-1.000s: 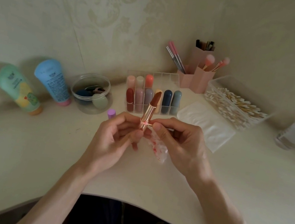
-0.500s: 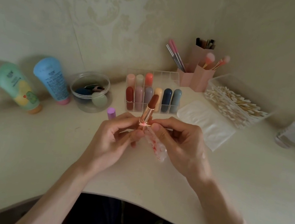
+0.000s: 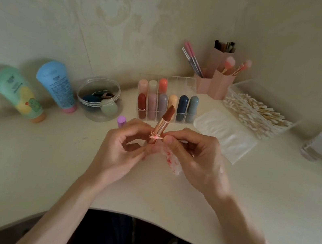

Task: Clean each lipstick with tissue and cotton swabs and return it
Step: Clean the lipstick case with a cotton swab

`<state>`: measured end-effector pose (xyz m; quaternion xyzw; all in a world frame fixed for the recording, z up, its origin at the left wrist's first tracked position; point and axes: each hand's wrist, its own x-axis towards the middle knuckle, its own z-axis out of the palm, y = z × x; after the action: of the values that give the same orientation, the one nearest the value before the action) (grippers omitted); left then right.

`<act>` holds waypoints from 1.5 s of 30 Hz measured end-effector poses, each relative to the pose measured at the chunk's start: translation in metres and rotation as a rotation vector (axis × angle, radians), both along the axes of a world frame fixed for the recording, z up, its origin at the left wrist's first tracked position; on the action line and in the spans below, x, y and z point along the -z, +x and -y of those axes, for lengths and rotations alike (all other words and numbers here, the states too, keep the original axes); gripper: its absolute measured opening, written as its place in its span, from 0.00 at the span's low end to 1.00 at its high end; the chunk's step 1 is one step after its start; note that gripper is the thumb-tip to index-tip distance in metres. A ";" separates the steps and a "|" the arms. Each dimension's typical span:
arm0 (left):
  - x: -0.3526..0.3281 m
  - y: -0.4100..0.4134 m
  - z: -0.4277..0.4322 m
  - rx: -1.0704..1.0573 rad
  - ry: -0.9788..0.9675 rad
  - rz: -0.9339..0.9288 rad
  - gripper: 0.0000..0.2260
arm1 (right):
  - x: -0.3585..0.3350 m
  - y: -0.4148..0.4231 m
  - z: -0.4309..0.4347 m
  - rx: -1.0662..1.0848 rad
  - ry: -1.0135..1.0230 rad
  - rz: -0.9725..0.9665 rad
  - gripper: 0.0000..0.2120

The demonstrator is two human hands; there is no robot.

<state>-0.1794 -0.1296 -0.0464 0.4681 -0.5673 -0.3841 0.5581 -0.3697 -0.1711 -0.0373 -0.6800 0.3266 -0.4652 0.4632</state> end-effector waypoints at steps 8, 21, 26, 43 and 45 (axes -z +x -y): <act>-0.003 -0.004 -0.003 -0.016 0.043 -0.115 0.12 | 0.001 -0.002 0.004 -0.003 -0.004 -0.009 0.05; 0.003 0.000 -0.001 0.031 -0.009 -0.015 0.11 | 0.001 0.000 0.003 -0.003 0.015 0.006 0.04; -0.001 -0.002 -0.003 -0.001 0.011 -0.098 0.12 | 0.004 -0.001 0.005 0.007 -0.006 -0.002 0.04; 0.001 -0.002 -0.003 0.037 -0.040 0.028 0.13 | 0.002 0.000 0.001 0.001 0.006 -0.005 0.04; -0.001 -0.004 -0.004 -0.002 -0.025 -0.038 0.12 | 0.001 0.000 0.001 -0.008 0.015 -0.003 0.05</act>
<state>-0.1830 -0.1256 -0.0451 0.4542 -0.5608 -0.3854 0.5751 -0.3701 -0.1722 -0.0384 -0.6786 0.3279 -0.4596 0.4698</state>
